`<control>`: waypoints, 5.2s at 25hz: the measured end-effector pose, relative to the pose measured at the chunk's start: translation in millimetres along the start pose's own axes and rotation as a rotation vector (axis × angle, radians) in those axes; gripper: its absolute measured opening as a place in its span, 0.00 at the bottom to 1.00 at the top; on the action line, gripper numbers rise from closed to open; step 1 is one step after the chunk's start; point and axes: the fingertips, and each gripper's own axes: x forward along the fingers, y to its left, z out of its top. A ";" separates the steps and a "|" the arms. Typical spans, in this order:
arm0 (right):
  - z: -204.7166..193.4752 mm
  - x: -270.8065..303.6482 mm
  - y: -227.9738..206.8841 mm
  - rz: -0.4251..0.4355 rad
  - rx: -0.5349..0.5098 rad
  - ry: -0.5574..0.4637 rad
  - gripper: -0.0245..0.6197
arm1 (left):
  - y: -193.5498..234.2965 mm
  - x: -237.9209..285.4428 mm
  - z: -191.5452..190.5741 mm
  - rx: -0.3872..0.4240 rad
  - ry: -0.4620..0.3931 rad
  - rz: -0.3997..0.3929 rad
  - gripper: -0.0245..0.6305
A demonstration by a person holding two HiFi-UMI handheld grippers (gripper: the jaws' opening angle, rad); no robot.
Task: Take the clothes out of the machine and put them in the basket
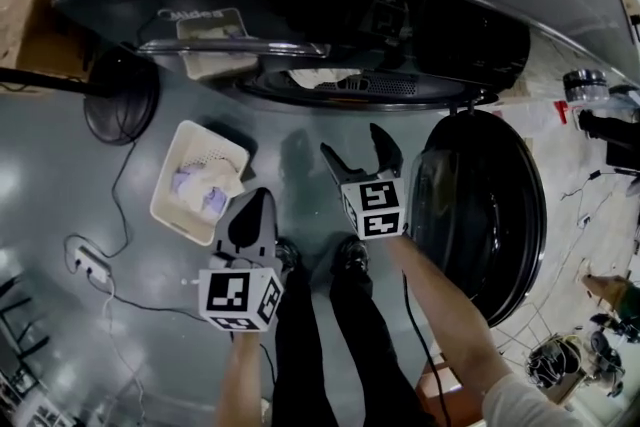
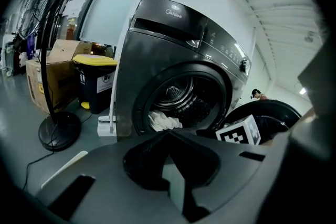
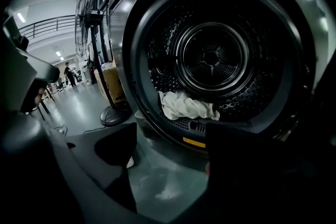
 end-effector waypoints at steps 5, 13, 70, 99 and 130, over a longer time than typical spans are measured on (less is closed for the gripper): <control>20.3 48.2 -0.4 0.010 -0.055 0.009 0.66 | 12.0 4.8 7.2 0.014 -0.005 0.002 0.06; 37.7 117.5 -25.1 -0.018 0.023 0.032 0.86 | 35.3 6.8 8.5 0.020 -0.013 0.012 0.06; 74.3 -99.8 -13.6 -0.083 0.019 -0.163 0.12 | -17.0 -36.6 5.6 0.039 -0.010 -0.066 0.06; 219.3 -274.5 125.6 0.181 -0.107 -0.416 0.11 | 11.7 -141.8 66.5 -0.052 -0.172 0.089 0.06; 253.2 -193.6 392.0 0.631 -0.239 -0.377 0.11 | 186.6 -326.6 2.9 -0.289 -0.312 0.521 0.06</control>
